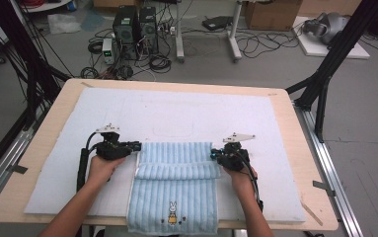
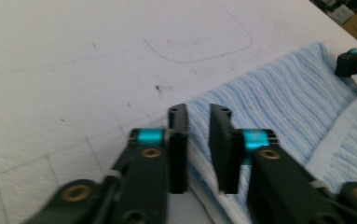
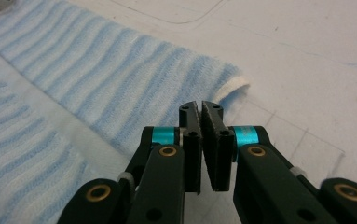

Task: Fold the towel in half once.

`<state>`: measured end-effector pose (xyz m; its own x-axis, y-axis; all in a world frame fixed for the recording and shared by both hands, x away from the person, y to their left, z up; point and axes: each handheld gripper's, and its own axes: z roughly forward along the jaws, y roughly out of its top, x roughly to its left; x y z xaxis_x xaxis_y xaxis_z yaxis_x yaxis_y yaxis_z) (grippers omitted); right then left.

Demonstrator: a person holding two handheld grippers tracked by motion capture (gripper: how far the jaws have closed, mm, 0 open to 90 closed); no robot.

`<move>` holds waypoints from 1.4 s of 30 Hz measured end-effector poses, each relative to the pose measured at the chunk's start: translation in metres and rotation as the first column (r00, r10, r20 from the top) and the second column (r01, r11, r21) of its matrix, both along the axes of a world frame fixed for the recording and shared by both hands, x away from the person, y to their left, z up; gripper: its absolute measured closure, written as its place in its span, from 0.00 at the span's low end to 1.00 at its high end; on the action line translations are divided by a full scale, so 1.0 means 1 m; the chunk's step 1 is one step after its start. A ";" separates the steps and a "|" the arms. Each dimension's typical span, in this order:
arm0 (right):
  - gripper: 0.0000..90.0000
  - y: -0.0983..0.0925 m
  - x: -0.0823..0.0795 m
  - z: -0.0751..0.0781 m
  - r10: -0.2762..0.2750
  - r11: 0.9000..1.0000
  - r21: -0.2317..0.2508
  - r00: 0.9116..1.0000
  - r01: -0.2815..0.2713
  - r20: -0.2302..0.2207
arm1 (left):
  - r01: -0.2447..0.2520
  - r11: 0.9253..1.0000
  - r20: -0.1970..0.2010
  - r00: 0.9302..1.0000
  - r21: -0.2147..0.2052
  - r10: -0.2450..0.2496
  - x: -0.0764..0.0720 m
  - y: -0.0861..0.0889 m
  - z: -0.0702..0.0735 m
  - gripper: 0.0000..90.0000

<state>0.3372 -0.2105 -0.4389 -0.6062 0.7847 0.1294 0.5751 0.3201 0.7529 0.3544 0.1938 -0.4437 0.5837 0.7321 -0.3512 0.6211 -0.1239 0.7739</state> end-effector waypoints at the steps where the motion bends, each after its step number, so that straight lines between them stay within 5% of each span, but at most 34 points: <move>1: 0.93 0.000 0.000 0.001 0.006 1.000 0.001 1.000 -0.006 0.006 | 0.007 1.000 0.001 1.000 0.009 -0.007 -0.002 -0.001 0.000 0.74; 6: 0.90 0.002 -0.002 0.001 0.023 1.000 -0.008 1.000 -0.023 0.009 | 0.053 0.991 0.010 0.998 0.124 -0.054 -0.006 -0.014 -0.004 0.64; 9: 0.90 0.003 -0.002 0.000 0.022 1.000 -0.005 1.000 -0.022 0.000 | 0.055 0.982 0.075 0.995 0.181 -0.070 -0.009 -0.020 -0.005 0.88; 11: 0.90 0.002 -0.001 0.000 0.025 1.000 -0.006 1.000 -0.025 0.004 | 0.053 0.976 0.099 0.992 0.211 -0.075 -0.010 -0.022 -0.004 0.95; 20: 0.92 0.001 -0.001 0.001 0.000 1.000 -0.007 1.000 0.000 0.027 | -0.020 0.997 0.096 0.995 0.080 0.013 -0.004 -0.010 -0.002 0.95; 22: 0.88 0.002 0.000 -0.001 -0.004 1.000 0.002 1.000 0.004 0.014 | -0.039 0.996 0.102 0.994 0.083 0.030 -0.004 -0.008 -0.002 0.93; 27: 0.55 0.003 0.002 -0.005 -0.024 1.000 -0.013 0.999 0.023 -0.025 | -0.074 0.992 0.088 0.994 0.104 0.065 -0.004 -0.004 -0.003 0.84; 30: 0.54 0.004 0.003 -0.007 -0.034 0.999 -0.033 0.999 0.033 -0.021 | -0.087 0.990 0.092 0.993 0.109 0.077 -0.003 -0.003 -0.003 0.75; 32: 0.54 0.005 0.003 -0.007 -0.033 0.999 -0.038 0.999 0.032 -0.019 | -0.062 0.992 0.060 0.997 0.109 0.056 -0.002 -0.006 -0.006 0.65; 35: 0.49 0.008 0.002 -0.007 -0.028 0.998 -0.054 0.999 0.027 -0.016 | -0.042 0.986 0.072 0.997 0.162 0.031 -0.004 -0.013 -0.007 0.54; 38: 0.61 0.012 0.000 -0.007 -0.006 0.997 -0.071 1.000 0.006 -0.005 | -0.037 0.983 0.088 0.996 0.181 0.022 -0.005 -0.015 -0.007 0.68; 40: 0.77 0.012 0.001 -0.007 0.011 0.999 -0.048 1.000 -0.012 -0.013 | -0.003 0.985 0.079 0.997 0.174 -0.011 -0.005 -0.018 -0.008 0.93; 41: 0.90 0.011 0.002 -0.008 0.035 0.999 -0.017 0.999 -0.036 -0.027 | -0.004 0.986 0.078 0.997 0.170 -0.009 -0.004 -0.020 -0.008 0.95; 42: 0.92 0.010 0.003 -0.009 0.046 0.999 0.008 0.998 -0.046 -0.041 | -0.006 0.986 0.071 0.997 0.166 -0.006 -0.002 -0.020 -0.008 0.95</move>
<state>0.3403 -0.2000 -0.4479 -0.6357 0.7550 0.1608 0.5905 0.3414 0.7313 0.3521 0.1742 -0.4515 0.6030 0.7766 -0.1826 0.5656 -0.2547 0.7844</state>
